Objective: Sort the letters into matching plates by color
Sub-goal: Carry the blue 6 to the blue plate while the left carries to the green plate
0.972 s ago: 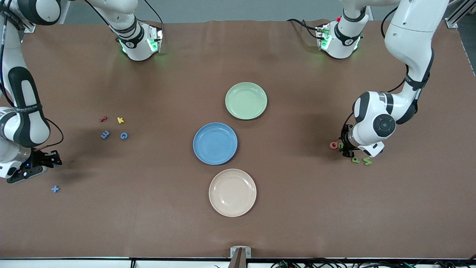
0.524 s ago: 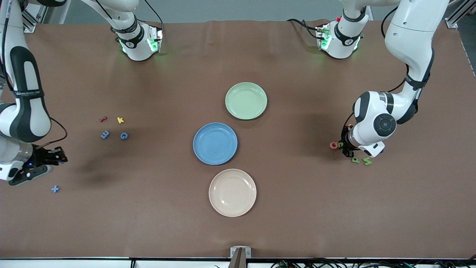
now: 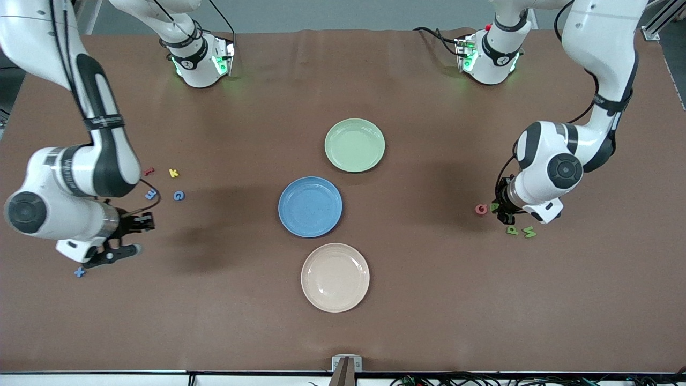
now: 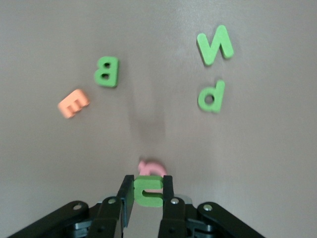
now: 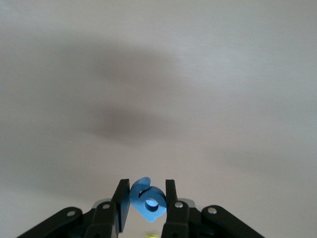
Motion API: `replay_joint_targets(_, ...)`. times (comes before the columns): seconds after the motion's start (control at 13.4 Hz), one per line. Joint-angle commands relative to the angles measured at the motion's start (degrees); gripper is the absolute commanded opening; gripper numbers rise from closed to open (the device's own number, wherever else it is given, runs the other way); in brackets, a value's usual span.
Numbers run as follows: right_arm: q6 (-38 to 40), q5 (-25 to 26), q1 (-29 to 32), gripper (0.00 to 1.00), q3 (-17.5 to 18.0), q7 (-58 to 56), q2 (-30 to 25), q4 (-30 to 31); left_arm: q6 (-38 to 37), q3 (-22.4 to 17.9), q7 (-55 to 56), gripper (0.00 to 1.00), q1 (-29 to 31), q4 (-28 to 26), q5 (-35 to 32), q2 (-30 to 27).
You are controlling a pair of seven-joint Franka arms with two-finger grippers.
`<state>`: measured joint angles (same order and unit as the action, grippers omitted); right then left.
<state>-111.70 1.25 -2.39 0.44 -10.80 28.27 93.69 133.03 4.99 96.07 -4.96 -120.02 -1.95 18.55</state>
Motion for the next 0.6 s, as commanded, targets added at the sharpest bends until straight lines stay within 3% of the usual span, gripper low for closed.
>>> replay_joint_targets(0.0,0.26,-3.97,-5.49,0.13,-0.52,8.39,-1.55,2.72,-6.18,5.18,1.31,0.01,-0.14,0.21,0.1,-4.57)
replay_joint_targets(0.3,-0.53,-4.42,-16.31,0.13,-0.52,27.63,-1.55,4.13,-7.17,15.99,4.47,0.01,-0.92,1.45,0.02,-3.52)
replay_joint_targets(0.52,-4.47,-4.42,-24.13,0.13,-0.52,41.69,-1.2,4.65,-6.56,18.39,8.84,0.02,-8.01,4.69,-0.07,-0.37)
